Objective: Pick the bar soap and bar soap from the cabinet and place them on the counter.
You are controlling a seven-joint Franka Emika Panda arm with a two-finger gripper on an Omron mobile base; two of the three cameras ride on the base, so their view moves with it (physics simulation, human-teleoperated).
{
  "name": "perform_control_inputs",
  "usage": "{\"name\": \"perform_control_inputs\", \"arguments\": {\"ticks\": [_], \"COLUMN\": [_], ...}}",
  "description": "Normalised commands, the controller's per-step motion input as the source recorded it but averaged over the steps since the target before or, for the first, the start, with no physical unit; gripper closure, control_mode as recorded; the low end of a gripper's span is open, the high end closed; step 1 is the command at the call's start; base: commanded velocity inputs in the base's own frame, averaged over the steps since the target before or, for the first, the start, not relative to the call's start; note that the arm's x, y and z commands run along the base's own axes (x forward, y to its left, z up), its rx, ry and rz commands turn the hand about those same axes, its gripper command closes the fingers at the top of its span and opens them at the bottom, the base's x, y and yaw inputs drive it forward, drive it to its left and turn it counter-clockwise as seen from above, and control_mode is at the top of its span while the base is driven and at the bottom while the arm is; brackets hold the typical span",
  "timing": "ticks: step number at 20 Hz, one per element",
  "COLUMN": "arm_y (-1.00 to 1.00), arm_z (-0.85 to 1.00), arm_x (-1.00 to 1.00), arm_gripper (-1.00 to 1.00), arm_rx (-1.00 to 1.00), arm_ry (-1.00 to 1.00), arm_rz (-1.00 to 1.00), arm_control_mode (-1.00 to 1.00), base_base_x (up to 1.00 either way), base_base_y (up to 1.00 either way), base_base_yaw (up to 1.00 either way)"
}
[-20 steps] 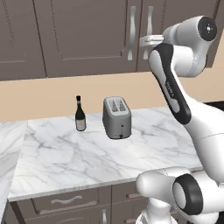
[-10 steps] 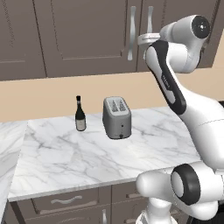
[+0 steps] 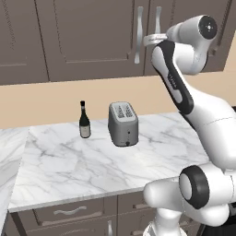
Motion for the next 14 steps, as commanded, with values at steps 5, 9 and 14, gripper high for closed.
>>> {"name": "perform_control_inputs", "arguments": {"ticks": [5, 9, 14], "arm_y": [0.0, 0.0, 0.0], "arm_z": [-0.05, -0.05, -0.04], "arm_x": [0.17, 0.15, 0.17], "arm_gripper": [-1.0, -1.0, -1.0], "arm_rx": [0.0, 0.0, 0.0], "arm_ry": [0.0, -0.01, 0.0], "arm_rz": [0.02, 0.01, 0.0], "arm_control_mode": [-1.0, -1.0, -1.0], "base_base_x": [0.0, 0.0, 0.0], "base_base_y": [0.0, 0.0, 0.0], "base_base_yaw": [0.0, 0.0, 0.0]}}
